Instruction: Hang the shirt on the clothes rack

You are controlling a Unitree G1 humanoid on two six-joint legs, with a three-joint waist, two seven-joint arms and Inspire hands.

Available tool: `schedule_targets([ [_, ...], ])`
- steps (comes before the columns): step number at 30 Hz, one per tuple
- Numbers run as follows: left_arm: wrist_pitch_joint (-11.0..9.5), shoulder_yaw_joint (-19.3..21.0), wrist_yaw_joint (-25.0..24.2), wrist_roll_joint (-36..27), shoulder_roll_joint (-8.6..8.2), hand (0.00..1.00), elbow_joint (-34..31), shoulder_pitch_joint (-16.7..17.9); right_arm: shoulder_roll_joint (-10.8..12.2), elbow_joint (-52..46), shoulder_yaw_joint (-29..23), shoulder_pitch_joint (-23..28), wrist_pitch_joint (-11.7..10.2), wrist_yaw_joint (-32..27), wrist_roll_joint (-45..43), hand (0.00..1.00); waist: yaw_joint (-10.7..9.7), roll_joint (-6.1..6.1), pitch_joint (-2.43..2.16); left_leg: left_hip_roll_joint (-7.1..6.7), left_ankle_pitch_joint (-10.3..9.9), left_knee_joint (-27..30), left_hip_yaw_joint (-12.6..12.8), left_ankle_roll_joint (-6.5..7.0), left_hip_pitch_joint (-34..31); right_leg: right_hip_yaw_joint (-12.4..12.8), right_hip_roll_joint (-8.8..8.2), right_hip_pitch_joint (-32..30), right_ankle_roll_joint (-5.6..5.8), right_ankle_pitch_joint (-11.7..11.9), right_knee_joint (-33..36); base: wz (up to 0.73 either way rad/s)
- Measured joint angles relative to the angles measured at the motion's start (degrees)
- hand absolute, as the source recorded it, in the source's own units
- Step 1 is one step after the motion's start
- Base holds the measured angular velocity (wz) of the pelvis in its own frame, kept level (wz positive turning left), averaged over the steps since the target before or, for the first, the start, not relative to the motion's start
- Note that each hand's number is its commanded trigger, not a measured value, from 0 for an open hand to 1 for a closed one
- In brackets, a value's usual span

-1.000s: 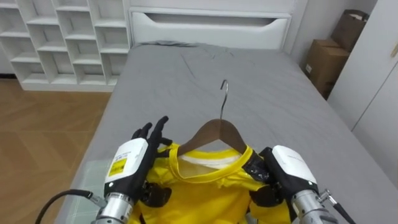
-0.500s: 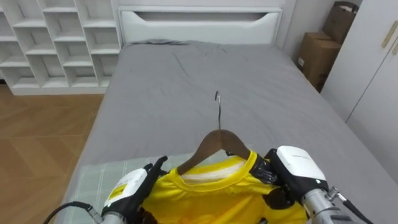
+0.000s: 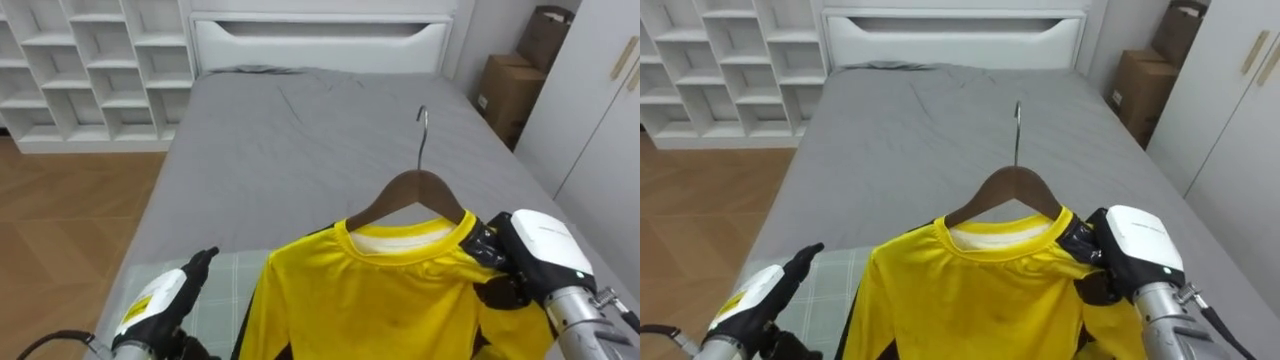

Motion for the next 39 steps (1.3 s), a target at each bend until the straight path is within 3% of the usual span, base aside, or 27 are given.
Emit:
schedule_targets([
  [14, -0.4, 2.1, 0.3, -1.0, -0.01, 0.0, 0.0, 0.1, 0.0, 0.0, 0.0, 0.0, 0.0, 0.0, 0.0, 1.0, 0.1, -0.8, -0.01, 0.06, 0.0, 0.0, -0.1, 0.0, 0.0, -0.1, -0.05, 0.1, 0.01, 0.0, -0.1, 0.0],
  [20, -0.9, 2.7, 2.9, -1.0, -0.46, 0.0, 2.7, 2.7, 0.0, 0.0, -0.8, 0.0, -0.1, -1.1, -0.1, 1.0, 0.2, -0.78, -0.02, 0.11, 0.0, 0.0, 0.1, 0.0, 0.2, 0.2, 0.0, 0.2, -0.01, 0.0, -0.1, -0.01],
  [26, -1.5, 5.7, 4.8, -2.9, -2.26, 0.0, 16.2, 4.3, 0.0, -0.3, -2.8, 0.0, -0.6, -1.6, -0.4, 1.0, 0.1, -0.71, -0.02, 0.06, 0.0, -0.3, 0.4, -0.01, 0.9, 0.4, 0.13, 0.6, -0.01, 0.0, -0.1, -0.01],
  [29, -1.4, 7.3, 4.9, -6.2, -2.37, 0.0, 24.6, 5.8, 0.0, -2.0, -4.9, 0.1, -0.6, -1.6, -0.4, 1.0, 0.0, -0.7, -0.03, 0.04, 0.0, -1.0, 0.4, -0.01, 0.9, 0.6, 0.36, 0.3, -0.02, 0.0, -0.2, -0.04],
  [33, -1.1, 12.2, 5.0, -12.1, -3.02, 0.0, 34.7, 8.8, 0.0, -5.2, -6.8, 1.1, -0.5, -1.6, -0.4, 1.0, 0.5, -0.63, -0.11, 0.38, 0.0, -1.6, 1.1, -0.05, 1.4, 1.7, 0.93, 0.2, -0.1, 0.0, 0.1, -0.11],
  [36, -0.2, 14.4, 5.2, -13.9, -3.13, 0.0, 42.2, 10.2, 0.0, -8.4, -8.3, 3.1, 0.1, -2.0, -0.4, 1.0, 1.4, -0.57, -0.18, 0.46, -0.1, -1.7, 1.6, -0.13, 1.7, 1.8, 0.94, 0.2, -0.1, 0.0, 0.0, -0.07],
  [39, 1.0, 15.3, 5.0, -14.3, -3.65, 0.0, 45.1, 13.5, 0.1, -11.3, -8.5, 4.9, 0.4, -2.0, -0.4, 1.0, 1.8, -0.79, -0.22, 0.4, -0.1, -2.0, 1.9, -0.12, 1.7, 2.2, 0.94, 0.1, -0.1, 0.0, -0.1, -0.05],
])
